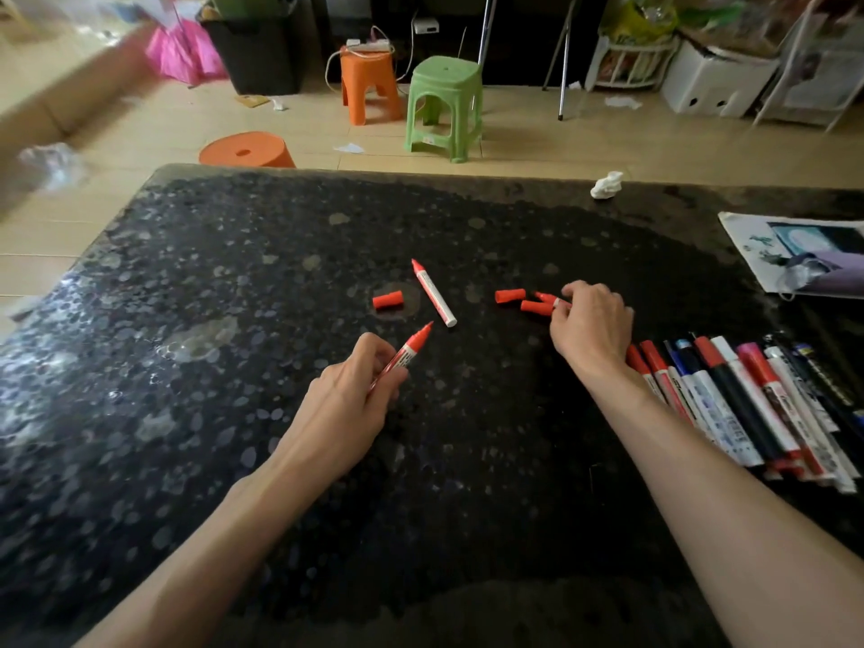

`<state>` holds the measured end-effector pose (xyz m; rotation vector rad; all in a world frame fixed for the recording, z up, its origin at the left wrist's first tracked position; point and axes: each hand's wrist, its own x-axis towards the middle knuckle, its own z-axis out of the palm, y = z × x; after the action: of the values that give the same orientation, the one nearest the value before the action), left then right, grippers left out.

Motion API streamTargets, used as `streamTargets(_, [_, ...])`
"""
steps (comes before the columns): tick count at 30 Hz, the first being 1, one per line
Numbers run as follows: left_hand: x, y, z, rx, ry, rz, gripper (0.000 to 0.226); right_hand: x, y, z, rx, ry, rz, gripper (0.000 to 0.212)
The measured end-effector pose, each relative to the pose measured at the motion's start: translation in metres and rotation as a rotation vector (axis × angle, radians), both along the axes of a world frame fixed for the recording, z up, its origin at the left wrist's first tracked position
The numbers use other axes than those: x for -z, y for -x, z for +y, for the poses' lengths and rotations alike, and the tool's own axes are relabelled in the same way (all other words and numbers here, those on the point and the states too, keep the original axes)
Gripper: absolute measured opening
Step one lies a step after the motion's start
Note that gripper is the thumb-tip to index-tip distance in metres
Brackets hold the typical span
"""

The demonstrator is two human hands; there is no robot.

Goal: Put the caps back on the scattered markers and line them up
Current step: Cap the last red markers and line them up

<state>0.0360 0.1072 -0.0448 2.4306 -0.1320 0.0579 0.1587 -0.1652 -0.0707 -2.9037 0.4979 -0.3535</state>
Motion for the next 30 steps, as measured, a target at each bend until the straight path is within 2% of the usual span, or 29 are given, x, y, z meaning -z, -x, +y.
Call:
streamTargets(3, [0.0, 0.0, -0.003, 0.011, 0.006, 0.006, 0.013, -0.003, -0.002, -0.004, -0.012, 0.059, 0.076, 0.026])
streamTargets(7, [-0.001, 0.001, -0.005, 0.017, 0.012, 0.006, 0.014, -0.007, -0.002, 0.0, -0.045, 0.059, 0.113, 0.029])
streamTargets(11, [0.001, 0.002, -0.003, 0.009, 0.011, 0.022, 0.012, -0.01, 0.005, 0.002, -0.1, -0.011, -0.054, 0.023])
streamTargets(13, [0.002, 0.002, -0.003, 0.002, 0.015, 0.028, 0.012, -0.014, 0.012, 0.002, -0.188, -0.07, -0.166, 0.022])
streamTargets(15, [0.002, 0.001, -0.004, -0.015, 0.017, 0.021, 0.013, -0.016, 0.014, 0.004, -0.281, -0.122, -0.189, 0.019])
streamTargets(18, [0.004, 0.001, -0.002, -0.036, -0.011, 0.08, 0.012, -0.016, 0.012, 0.007, -0.338, -0.195, 0.017, 0.023])
streamTargets(21, [0.012, 0.004, 0.004, 0.005, -0.192, 0.05, 0.022, -0.011, 0.014, 0.008, -0.329, -0.166, 0.22, 0.034])
streamTargets(25, [0.021, 0.01, 0.009, 0.061, -0.384, -0.081, 0.024, -0.012, 0.026, 0.011, -0.312, -0.147, 0.204, 0.027])
streamTargets(30, [0.032, 0.013, 0.011, 0.075, -0.427, -0.156, 0.019, -0.013, 0.057, 0.017, -0.422, -0.386, 0.179, 0.019])
